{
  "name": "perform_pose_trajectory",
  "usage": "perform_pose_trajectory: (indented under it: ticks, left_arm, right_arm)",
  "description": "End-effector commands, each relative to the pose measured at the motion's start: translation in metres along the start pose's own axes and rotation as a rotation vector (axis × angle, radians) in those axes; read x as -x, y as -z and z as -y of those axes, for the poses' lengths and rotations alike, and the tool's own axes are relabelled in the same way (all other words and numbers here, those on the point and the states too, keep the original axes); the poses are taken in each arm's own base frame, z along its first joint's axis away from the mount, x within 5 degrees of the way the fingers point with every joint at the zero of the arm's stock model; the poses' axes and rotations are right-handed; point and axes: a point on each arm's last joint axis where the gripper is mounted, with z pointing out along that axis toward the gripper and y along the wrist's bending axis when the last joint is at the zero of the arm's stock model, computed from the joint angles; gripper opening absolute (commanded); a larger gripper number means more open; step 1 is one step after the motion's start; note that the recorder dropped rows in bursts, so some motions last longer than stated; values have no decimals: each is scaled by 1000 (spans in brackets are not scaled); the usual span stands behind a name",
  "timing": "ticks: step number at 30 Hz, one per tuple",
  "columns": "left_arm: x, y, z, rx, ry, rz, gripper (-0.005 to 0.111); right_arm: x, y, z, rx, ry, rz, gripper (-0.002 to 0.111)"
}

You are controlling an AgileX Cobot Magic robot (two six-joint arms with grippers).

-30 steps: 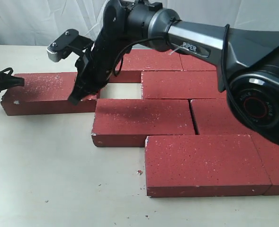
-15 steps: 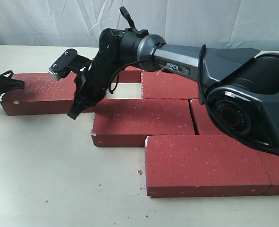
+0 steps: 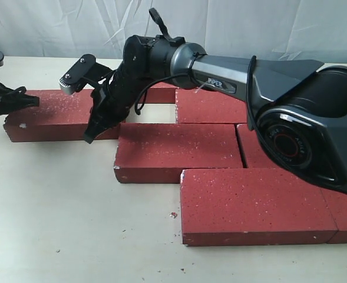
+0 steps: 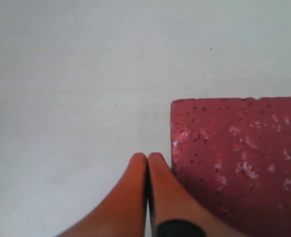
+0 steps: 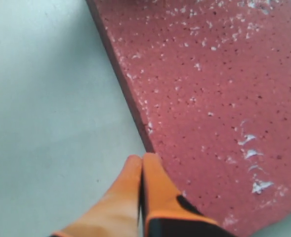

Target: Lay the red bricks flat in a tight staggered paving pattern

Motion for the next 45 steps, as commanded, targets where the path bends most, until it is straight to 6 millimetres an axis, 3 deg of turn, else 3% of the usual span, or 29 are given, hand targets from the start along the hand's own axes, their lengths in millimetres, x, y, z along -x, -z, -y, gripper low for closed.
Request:
perform_pose_trajectory:
  ticks: [1, 18, 26, 30, 34, 39, 45]
  left_arm:
    - [4, 0, 1, 1, 14, 26, 0]
    - [7, 0, 1, 5, 14, 53, 0]
    - [18, 16, 1, -2, 9, 59, 0]
    - [25, 30, -5, 3, 17, 45, 0]
    - [22, 31, -15, 17, 21, 13, 0]
    - [8, 16, -30, 45, 86, -26, 0]
    - [-4, -5, -26, 48, 89, -20, 0]
  right_arm:
    - [5, 4, 4, -40, 13, 39, -1]
    - [3, -3, 10, -90, 36, 51, -1]
    - [19, 26, 6, -86, 29, 85, -1]
    - [14, 31, -6, 40, 2, 13, -1]
    - [3, 15, -10, 88, 73, -49, -1]
    - [-2, -3, -3, 27, 63, -10, -1]
    - [-3, -11, 2, -18, 64, 19, -1]
